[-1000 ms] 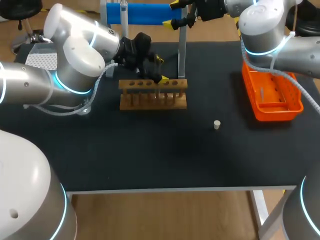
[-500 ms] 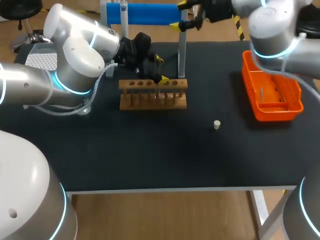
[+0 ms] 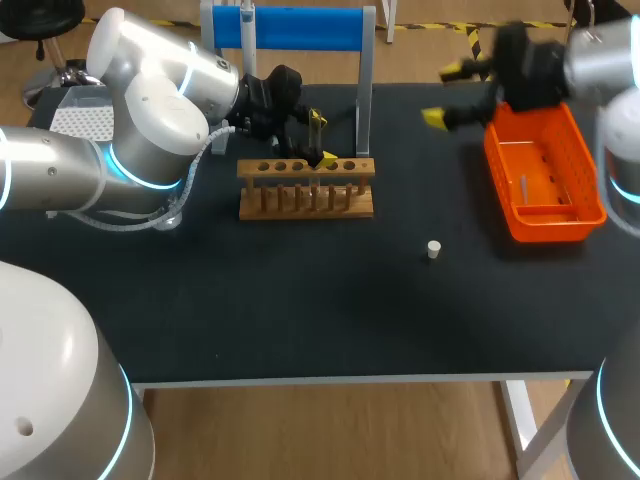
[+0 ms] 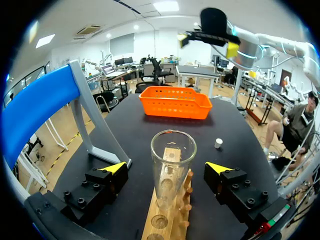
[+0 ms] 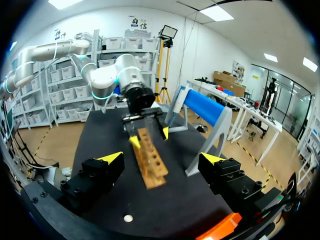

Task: Invert the test tube, pick up the pipette, mount the tip to pipette, aspirate from beaker and dispense into the tube, eject the tip, return the pipette, and cap with the stopper.

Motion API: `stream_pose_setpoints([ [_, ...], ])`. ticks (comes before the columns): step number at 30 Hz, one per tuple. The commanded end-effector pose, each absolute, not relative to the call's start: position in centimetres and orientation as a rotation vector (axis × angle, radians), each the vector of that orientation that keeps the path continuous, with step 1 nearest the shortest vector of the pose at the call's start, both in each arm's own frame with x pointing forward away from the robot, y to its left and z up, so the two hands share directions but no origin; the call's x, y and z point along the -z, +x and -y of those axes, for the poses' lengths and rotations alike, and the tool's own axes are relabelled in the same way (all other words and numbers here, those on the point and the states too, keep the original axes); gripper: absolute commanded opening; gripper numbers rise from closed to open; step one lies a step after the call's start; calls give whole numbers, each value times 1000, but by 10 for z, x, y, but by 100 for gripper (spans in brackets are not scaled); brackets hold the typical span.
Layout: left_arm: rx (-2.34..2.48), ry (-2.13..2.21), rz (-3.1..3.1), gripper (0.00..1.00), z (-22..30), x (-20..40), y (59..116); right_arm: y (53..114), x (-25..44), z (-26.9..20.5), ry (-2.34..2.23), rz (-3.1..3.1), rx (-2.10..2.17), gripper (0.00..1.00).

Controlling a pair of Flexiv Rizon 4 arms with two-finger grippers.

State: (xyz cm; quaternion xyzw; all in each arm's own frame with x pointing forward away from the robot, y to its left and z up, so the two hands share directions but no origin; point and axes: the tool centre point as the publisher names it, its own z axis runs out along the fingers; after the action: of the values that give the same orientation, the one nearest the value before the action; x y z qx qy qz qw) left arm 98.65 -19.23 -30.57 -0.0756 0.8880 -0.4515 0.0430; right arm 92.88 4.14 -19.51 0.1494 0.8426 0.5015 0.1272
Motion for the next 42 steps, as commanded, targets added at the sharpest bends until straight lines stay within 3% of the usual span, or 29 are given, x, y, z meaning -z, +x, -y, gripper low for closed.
stream_pose_setpoints([
  [1, 1378, -231, -2720, 100, 192, 305, 987, 837, 200, 15, 490, -2396, -1450, 100],
  [7, 1378, -231, -2720, 100, 192, 305, 987, 803, 235, 25, 552, -2416, -1407, 100],
  [28, 1378, -231, -2720, 100, 192, 305, 987, 803, 235, 25, 552, -2416, -1407, 100],
  [42, 1378, -231, -2720, 100, 192, 305, 987, 784, 310, 17, 652, -2415, -1295, 100],
])
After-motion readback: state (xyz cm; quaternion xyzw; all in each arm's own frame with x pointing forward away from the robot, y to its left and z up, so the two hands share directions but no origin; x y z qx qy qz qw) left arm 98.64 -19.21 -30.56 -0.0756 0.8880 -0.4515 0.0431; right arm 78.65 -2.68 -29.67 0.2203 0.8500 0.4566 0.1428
